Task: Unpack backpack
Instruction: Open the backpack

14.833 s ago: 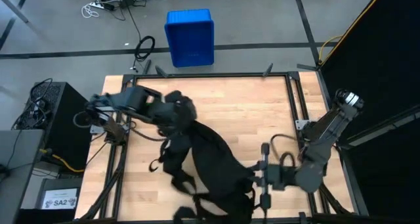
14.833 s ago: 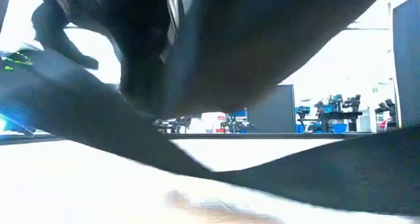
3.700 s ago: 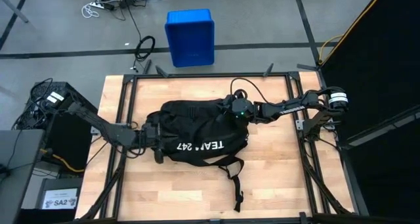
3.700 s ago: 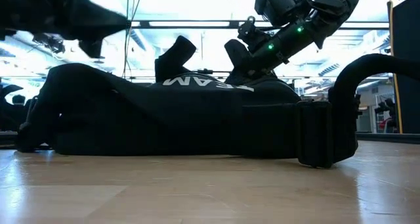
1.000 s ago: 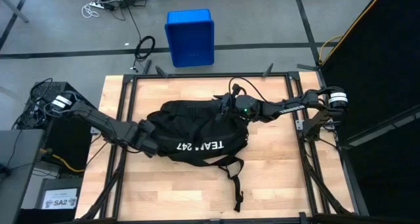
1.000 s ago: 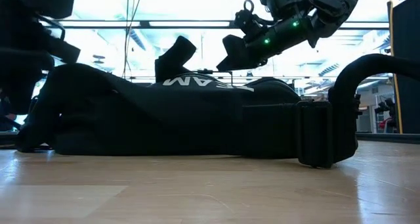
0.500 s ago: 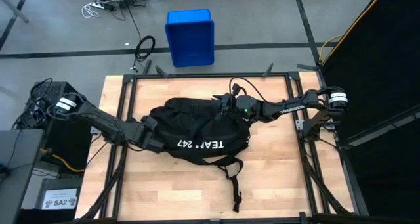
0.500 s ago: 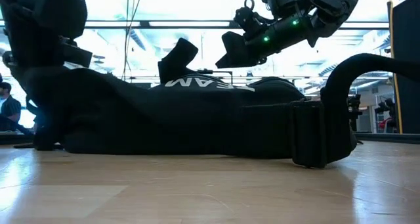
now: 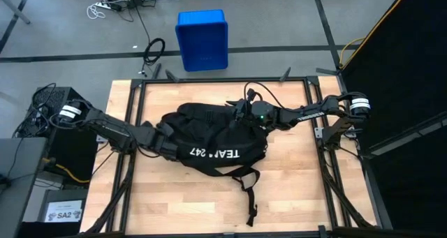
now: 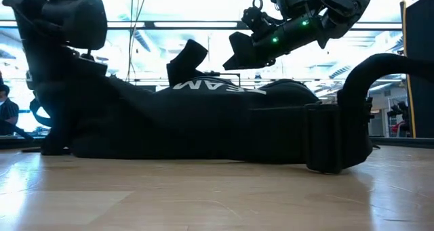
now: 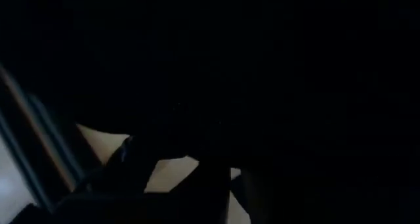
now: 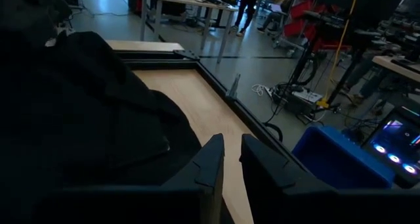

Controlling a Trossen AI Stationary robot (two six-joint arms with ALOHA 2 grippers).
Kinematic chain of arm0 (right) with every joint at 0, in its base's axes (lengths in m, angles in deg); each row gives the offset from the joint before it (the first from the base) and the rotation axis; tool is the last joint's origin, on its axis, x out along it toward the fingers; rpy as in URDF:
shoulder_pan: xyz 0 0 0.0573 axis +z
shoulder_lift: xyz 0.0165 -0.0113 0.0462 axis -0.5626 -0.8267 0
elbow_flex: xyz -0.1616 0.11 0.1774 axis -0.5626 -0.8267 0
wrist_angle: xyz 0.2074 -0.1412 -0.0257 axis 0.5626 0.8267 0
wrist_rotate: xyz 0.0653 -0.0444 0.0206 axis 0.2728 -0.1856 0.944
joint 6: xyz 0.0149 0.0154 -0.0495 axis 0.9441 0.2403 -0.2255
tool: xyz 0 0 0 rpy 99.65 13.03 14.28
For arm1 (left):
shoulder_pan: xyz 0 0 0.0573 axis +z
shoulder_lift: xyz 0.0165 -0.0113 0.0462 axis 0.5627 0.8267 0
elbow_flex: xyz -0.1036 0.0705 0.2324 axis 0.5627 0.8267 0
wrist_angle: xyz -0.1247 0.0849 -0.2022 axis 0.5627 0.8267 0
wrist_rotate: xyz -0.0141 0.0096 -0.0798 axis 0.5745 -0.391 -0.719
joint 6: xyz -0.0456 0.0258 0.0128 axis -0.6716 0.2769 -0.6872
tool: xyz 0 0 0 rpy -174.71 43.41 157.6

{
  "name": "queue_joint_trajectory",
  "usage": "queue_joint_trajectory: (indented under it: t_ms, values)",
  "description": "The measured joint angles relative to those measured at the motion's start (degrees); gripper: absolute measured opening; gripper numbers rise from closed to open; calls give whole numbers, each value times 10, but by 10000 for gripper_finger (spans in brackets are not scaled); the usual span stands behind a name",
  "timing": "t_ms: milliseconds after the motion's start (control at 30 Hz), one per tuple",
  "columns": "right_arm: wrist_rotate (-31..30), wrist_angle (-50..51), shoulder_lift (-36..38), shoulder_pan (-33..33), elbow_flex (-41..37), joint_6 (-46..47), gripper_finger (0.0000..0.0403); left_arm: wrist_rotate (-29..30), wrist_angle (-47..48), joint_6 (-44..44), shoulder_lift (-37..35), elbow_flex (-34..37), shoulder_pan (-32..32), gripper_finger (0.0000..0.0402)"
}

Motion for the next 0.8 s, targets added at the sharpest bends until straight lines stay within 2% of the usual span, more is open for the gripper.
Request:
queue_joint_trajectory:
  t_ms: [100,233,367,467,633,700,800]
  values:
    - [0,0,0,0,0,0,28,-47,25,23,0,-21,5,1]
    - [0,-1,0,0,0,0,32,-114,83,37,0,-86,5,0]
    - [2,-3,0,0,0,0,34,-129,96,71,0,-171,-1,0]
    - [63,-11,0,0,0,-2,34,-116,83,113,-1,-232,-1,0]
    - [227,-56,0,8,0,-9,28,-59,41,174,-1,-290,0,0]
    - [260,-71,0,17,0,-10,26,-55,11,195,-1,-293,4,0]
    - [272,-79,0,32,0,-17,25,-57,-21,215,-1,-293,9,0]
